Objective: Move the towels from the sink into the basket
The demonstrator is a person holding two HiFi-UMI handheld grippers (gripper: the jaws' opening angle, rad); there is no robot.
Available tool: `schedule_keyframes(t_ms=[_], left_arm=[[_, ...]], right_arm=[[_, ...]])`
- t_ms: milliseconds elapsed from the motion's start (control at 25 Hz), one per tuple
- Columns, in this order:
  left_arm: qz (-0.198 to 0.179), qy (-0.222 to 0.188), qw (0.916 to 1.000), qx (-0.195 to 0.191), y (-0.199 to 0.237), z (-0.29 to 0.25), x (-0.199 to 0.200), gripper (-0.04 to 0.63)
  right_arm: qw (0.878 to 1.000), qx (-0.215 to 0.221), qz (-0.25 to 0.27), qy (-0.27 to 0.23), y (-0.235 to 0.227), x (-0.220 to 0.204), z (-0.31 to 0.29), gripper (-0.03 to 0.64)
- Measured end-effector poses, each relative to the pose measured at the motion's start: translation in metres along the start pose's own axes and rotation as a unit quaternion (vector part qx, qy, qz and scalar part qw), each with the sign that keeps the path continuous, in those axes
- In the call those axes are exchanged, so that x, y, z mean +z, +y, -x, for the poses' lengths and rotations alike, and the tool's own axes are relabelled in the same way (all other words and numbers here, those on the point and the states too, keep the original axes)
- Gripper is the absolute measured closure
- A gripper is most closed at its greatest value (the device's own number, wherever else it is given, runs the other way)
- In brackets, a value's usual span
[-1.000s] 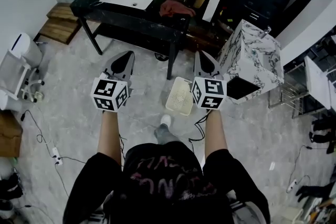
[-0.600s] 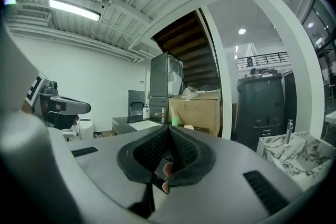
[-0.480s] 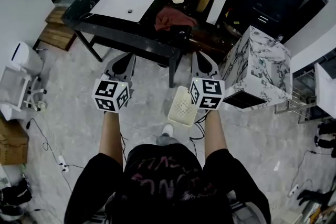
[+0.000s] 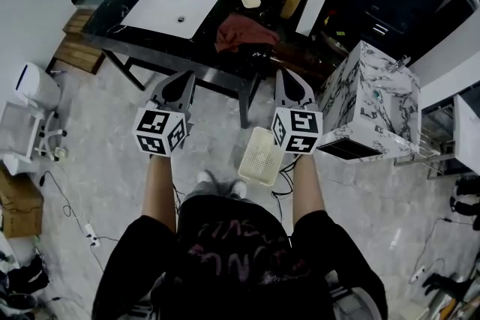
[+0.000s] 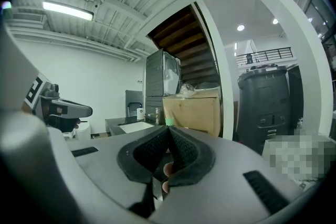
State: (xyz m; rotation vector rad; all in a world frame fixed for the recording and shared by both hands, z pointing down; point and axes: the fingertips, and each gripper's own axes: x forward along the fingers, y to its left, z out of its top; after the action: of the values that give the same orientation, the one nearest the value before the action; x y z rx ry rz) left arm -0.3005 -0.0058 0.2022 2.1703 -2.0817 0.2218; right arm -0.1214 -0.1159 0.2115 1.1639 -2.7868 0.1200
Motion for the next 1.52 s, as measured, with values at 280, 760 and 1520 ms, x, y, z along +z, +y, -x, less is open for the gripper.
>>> schedule_keyframes(t_ms=[280,760,1520], left_arm=[[0.0,-0.001,1.0,-0.006,0.017,-0.037,0.006,0.589],[0.006,0.012,0.9993,-0.036,0.066,-0.121,0.0,0.589],[0.019,0.141,0.9819,-0.125,0.076,-0.254,-0.084,0.439]], right_arm=[[1.0,-0.008,-0.006,0.006,-0.015,0.0,-0.033,0.601],[0.999,-0.025,-0.005,0.021,-0.027,-0.004,-0.119,0.601],[0.997,-0.057,-0.028,0.054,-0.05,-0.046,-0.187,0.601]])
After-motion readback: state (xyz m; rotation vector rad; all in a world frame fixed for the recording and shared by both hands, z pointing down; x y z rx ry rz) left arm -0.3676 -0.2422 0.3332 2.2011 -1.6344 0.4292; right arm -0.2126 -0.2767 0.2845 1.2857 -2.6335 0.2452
